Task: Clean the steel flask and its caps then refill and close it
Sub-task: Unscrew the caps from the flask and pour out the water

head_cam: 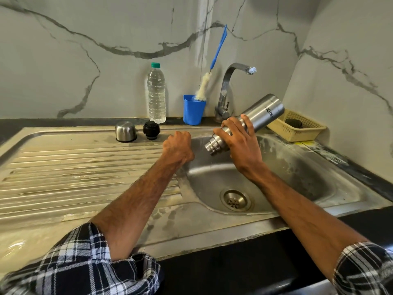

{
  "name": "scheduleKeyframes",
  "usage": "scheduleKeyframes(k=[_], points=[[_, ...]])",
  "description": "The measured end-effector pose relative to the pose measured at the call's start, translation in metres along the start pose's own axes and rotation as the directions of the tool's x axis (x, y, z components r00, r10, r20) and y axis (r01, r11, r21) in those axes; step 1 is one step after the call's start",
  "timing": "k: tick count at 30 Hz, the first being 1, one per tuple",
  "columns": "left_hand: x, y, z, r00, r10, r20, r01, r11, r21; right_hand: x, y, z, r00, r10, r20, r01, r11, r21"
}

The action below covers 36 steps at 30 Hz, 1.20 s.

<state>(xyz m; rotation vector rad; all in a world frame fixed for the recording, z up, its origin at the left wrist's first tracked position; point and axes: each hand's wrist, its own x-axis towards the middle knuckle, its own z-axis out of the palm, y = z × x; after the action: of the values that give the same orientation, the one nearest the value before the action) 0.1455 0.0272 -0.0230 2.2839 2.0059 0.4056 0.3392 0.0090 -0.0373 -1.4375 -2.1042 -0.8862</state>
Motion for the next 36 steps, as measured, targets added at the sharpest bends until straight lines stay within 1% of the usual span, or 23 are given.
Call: scheduleKeyframes(k=[2,6,10,13,16,21,24,27,30,36], points=[[0.001,-0.001,0.001,1.0,-0.004,0.002,0.004,1.0,-0.003,0.001,-0.002,-0.004,0.999,0.038,-0.001,-0.038,0.999,0.022],[0.001,-0.001,0.001,1.0,-0.007,0.003,0.007,1.0,0.009,-0.005,-0.005,0.0,0.999,-0.031,0.015,0.031,0.999,0.019],[0.001,-0.001,0.002,1.0,-0.005,-0.004,0.005,1.0,0.013,-0.002,-0.005,-0.007,0.997,0.07,0.03,-0.071,0.997,0.043],[0.001,0.0,0.002,1.0,-0.006,-0.003,0.006,1.0,0.023,-0.005,-0.005,-0.007,0.997,0.049,0.054,-0.051,0.997,0.05],[0.001,0.0,0.002,1.0,0.0,0.006,0.0,1.0,0.022,-0.004,-0.004,-0.01,0.993,0.097,0.06,-0.101,0.993,0.062],[0.0,0.0,0.003,1.0,0.004,0.006,-0.004,1.0,0.022,-0.006,-0.001,-0.009,0.99,0.133,0.053,-0.136,0.989,0.061],[0.0,0.0,0.003,1.0,0.012,0.005,-0.012,1.0,0.017,-0.005,-0.003,-0.009,0.993,0.104,0.059,-0.108,0.991,0.074],[-0.001,-0.001,0.003,1.0,0.016,0.003,-0.016,1.0,0.013,-0.004,-0.004,-0.009,0.991,0.13,0.043,-0.133,0.989,0.069],[-0.001,-0.001,0.002,1.0,0.015,0.007,-0.015,1.0,0.014,-0.004,-0.003,-0.008,0.992,0.11,0.057,-0.114,0.991,0.07],[-0.003,-0.001,0.0,1.0,0.018,0.003,-0.018,1.0,0.024,-0.004,-0.002,-0.007,0.991,0.116,0.069,-0.122,0.99,0.077]])
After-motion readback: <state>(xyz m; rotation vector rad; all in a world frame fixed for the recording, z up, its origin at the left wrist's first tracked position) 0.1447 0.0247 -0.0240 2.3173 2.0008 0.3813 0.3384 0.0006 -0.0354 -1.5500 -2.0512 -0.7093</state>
